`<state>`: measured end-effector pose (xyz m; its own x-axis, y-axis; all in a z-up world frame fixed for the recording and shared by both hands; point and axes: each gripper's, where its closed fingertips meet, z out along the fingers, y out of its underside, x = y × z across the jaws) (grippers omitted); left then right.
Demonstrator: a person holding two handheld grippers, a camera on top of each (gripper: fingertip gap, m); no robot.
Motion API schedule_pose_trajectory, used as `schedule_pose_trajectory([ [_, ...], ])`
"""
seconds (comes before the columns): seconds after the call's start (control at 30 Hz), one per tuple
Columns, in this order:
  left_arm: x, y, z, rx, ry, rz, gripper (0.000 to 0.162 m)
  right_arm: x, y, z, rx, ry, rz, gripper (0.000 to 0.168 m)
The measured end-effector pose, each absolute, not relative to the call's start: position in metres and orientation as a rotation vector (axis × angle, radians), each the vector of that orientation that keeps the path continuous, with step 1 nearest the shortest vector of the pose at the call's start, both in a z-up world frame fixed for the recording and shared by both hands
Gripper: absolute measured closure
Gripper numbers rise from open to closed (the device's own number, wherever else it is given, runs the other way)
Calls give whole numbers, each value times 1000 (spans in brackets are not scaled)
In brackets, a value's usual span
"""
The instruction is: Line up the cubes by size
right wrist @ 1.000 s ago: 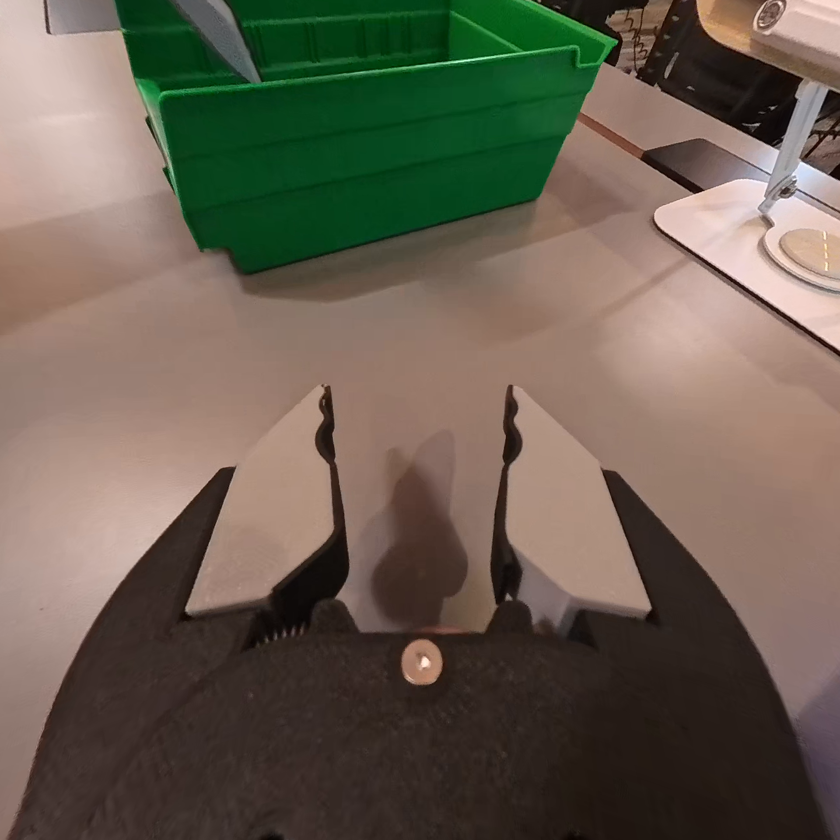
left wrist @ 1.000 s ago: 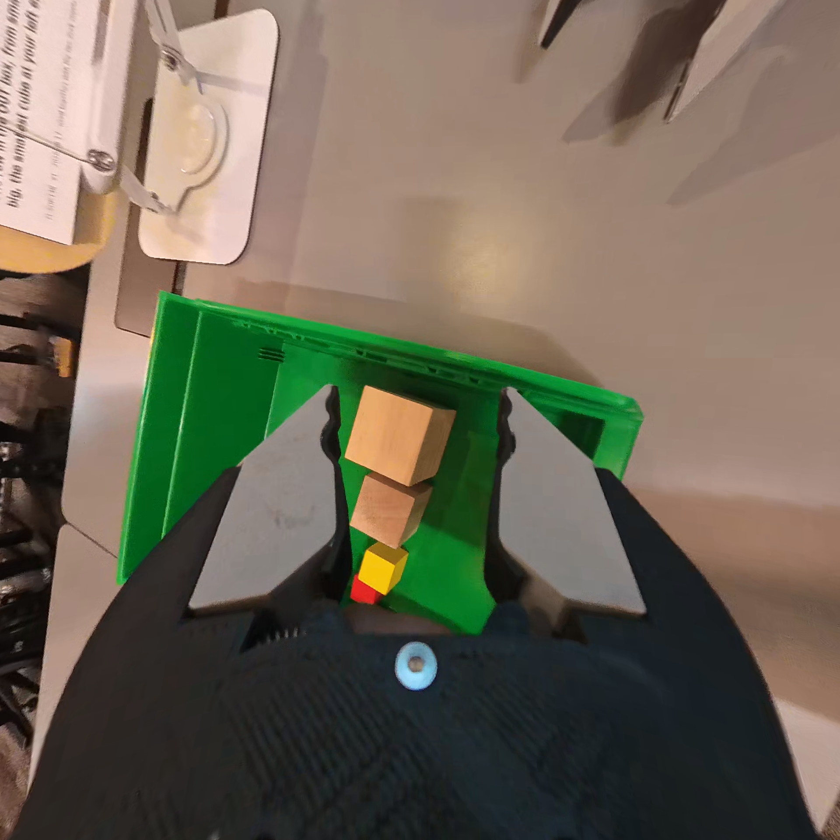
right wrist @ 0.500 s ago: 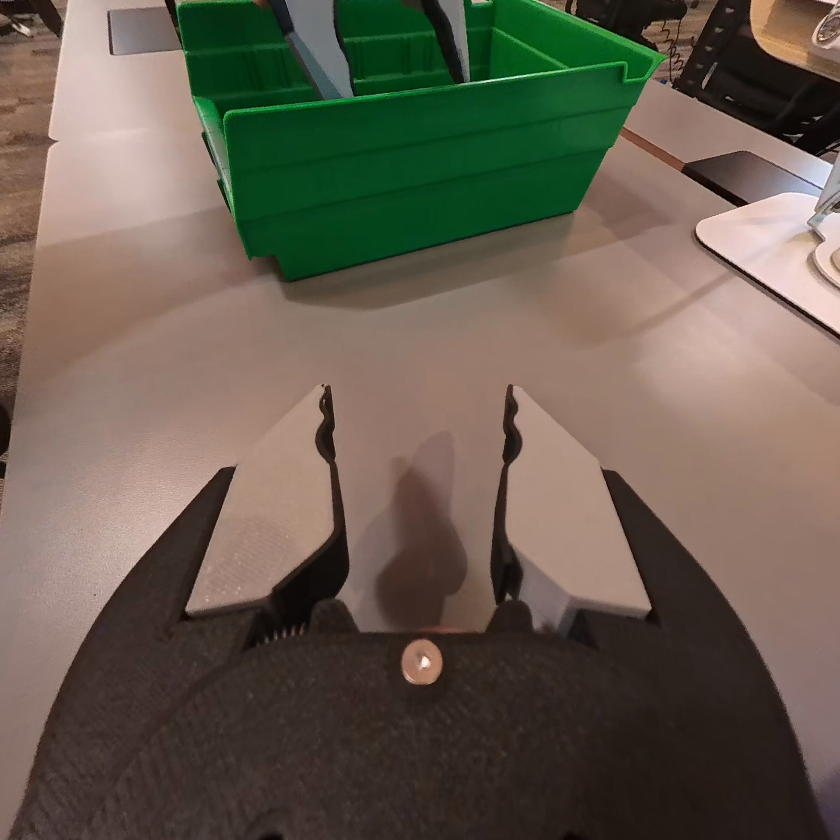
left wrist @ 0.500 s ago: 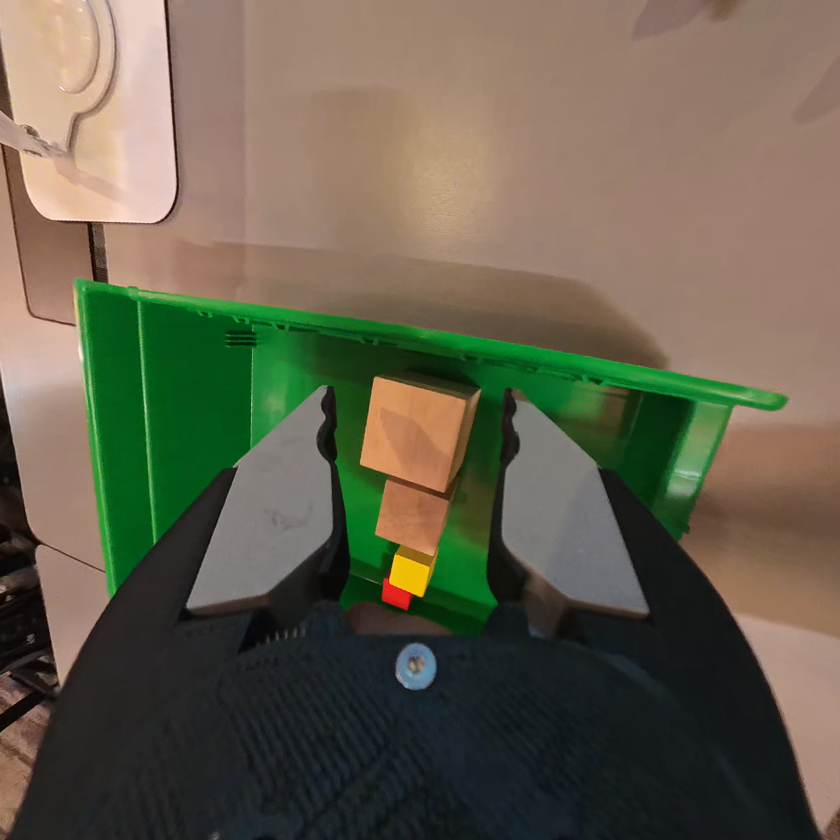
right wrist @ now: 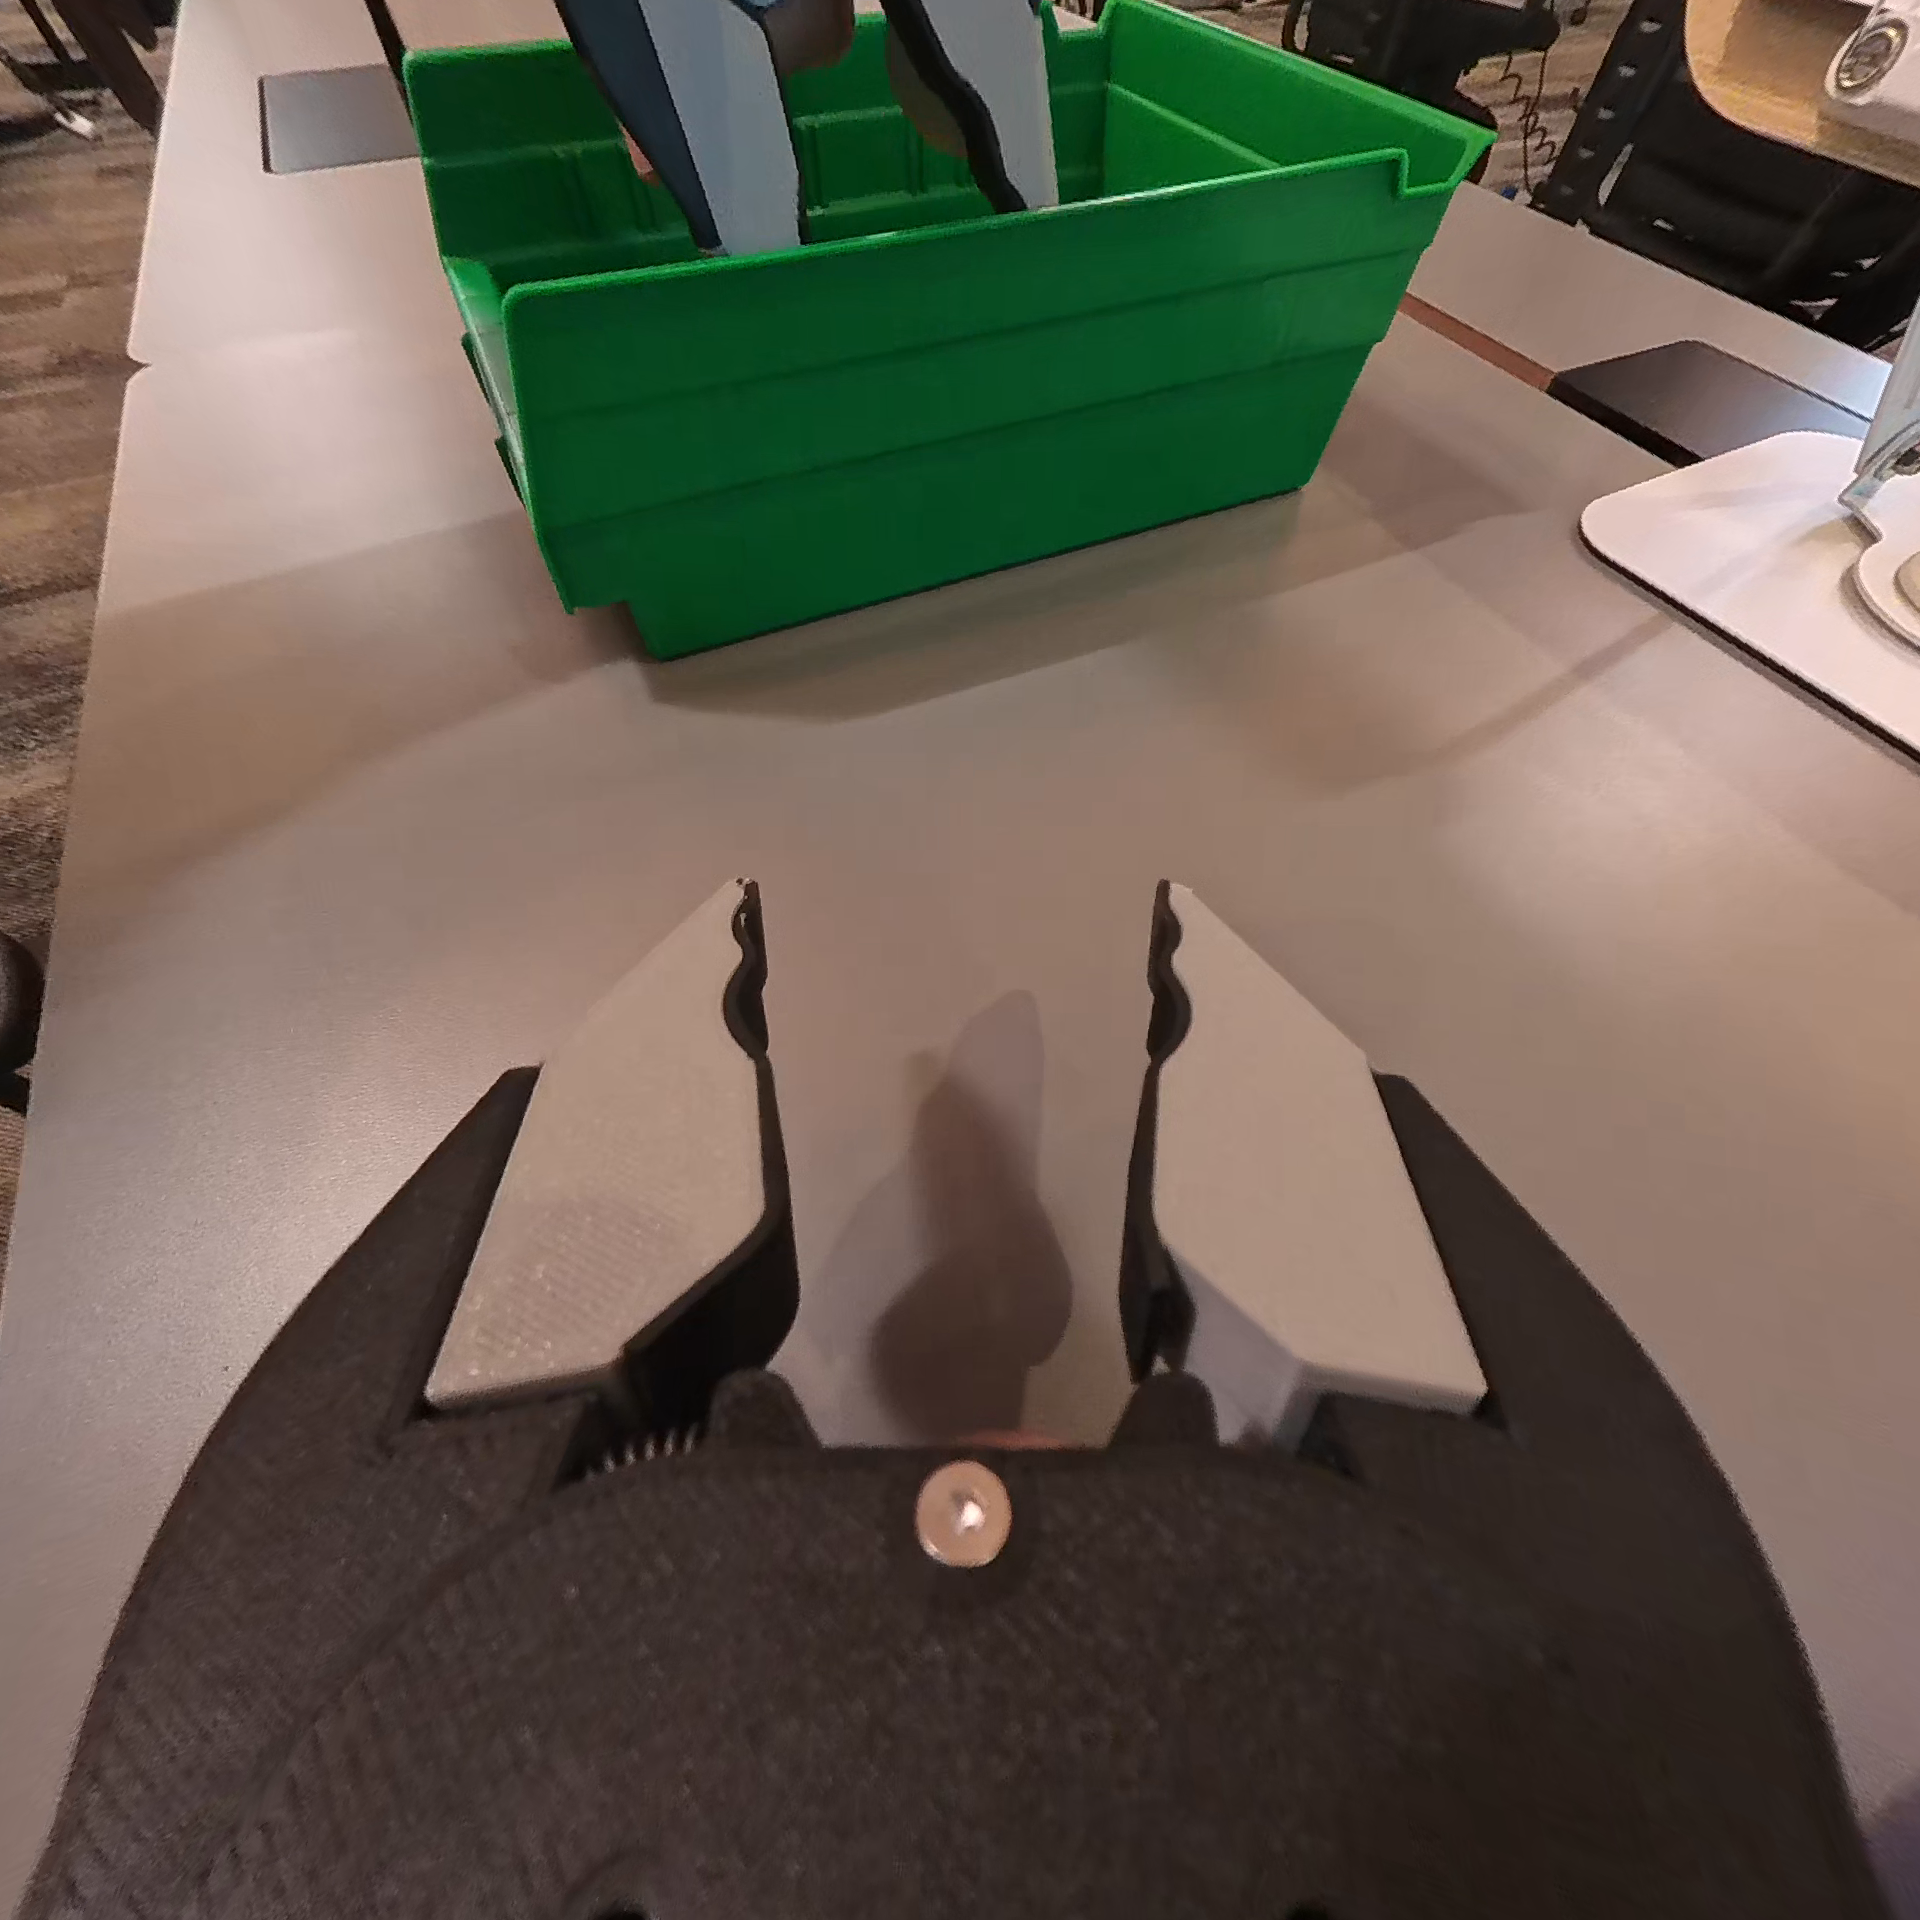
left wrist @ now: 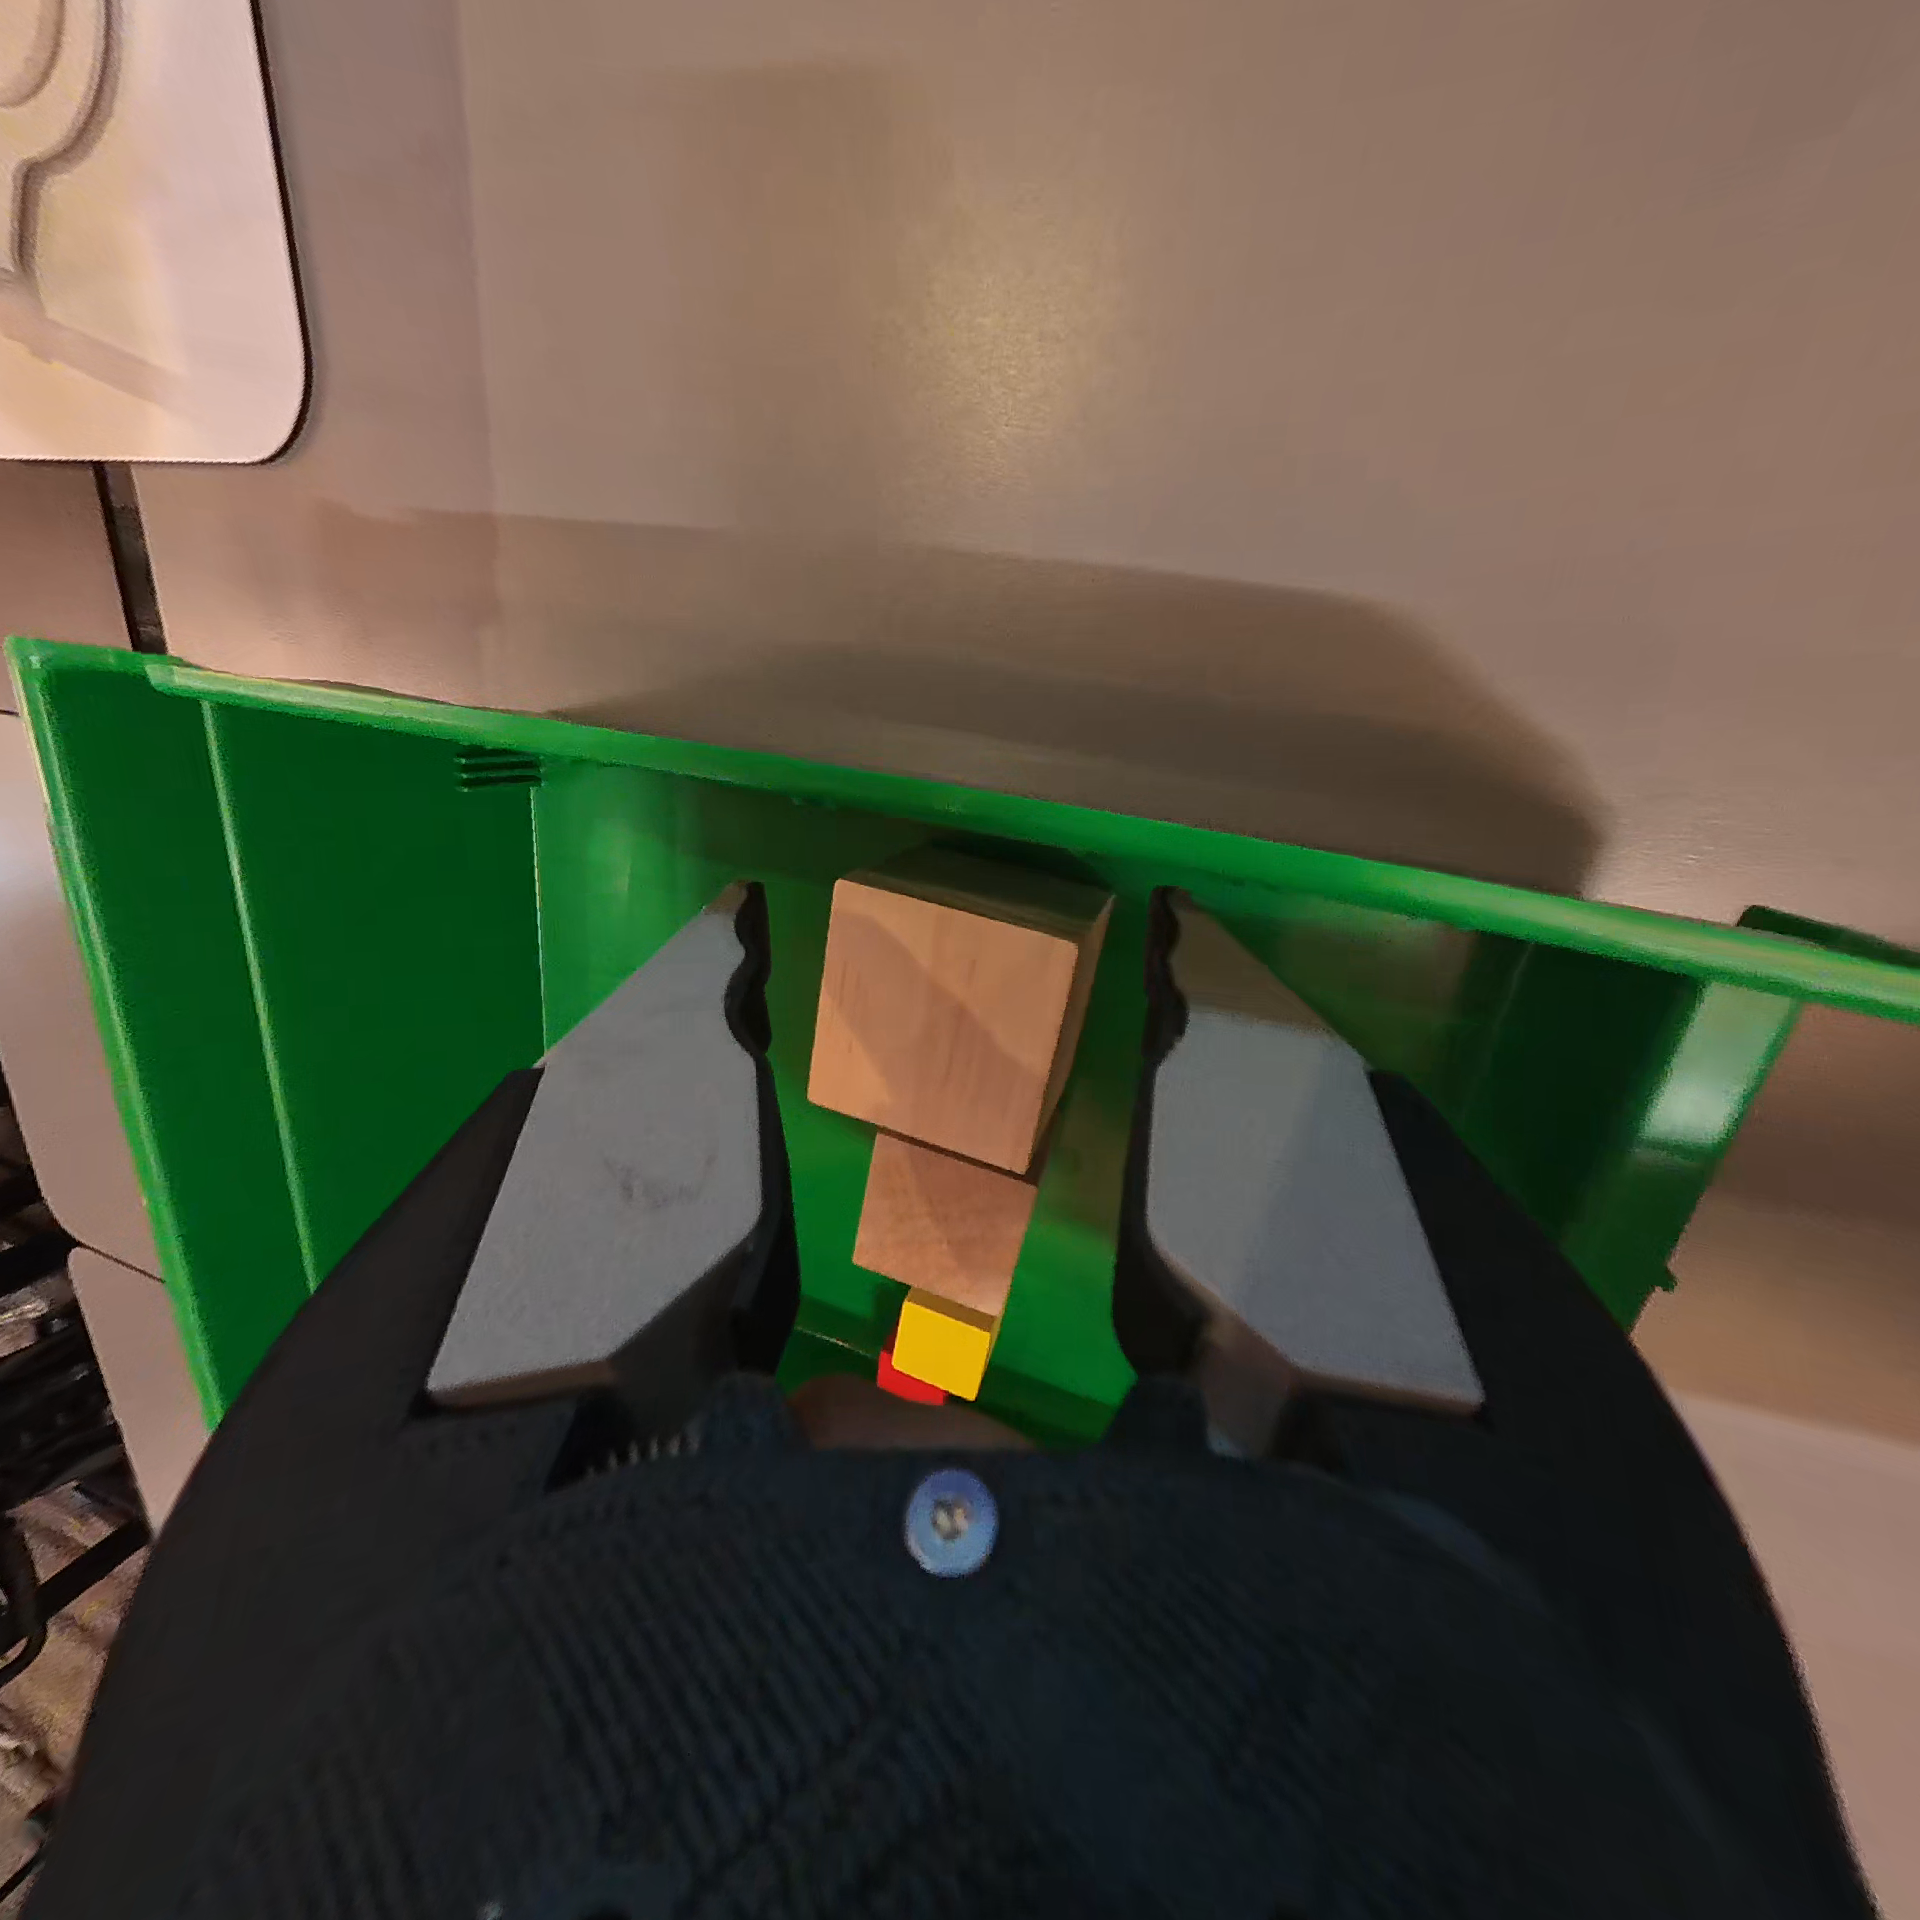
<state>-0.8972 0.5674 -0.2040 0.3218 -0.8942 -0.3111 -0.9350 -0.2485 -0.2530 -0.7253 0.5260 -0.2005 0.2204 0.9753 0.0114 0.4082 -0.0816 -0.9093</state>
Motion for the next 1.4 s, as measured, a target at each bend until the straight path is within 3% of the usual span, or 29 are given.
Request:
schedule_pose_trajectory([
  [0.43, -902, 567, -216, -2233, 1644, 159, 92, -725, 526, -198, -1632, -1315, 836, 96],
  [0.73, -910, 570, -199, -2237, 1620, 207, 94, -724, 527, -189, -1606, -1285, 846, 96],
  [1.4, -911, 572, -230, -2274, 1691, 224, 94, -723, 528, -190, -1611, -1282, 847, 97],
])
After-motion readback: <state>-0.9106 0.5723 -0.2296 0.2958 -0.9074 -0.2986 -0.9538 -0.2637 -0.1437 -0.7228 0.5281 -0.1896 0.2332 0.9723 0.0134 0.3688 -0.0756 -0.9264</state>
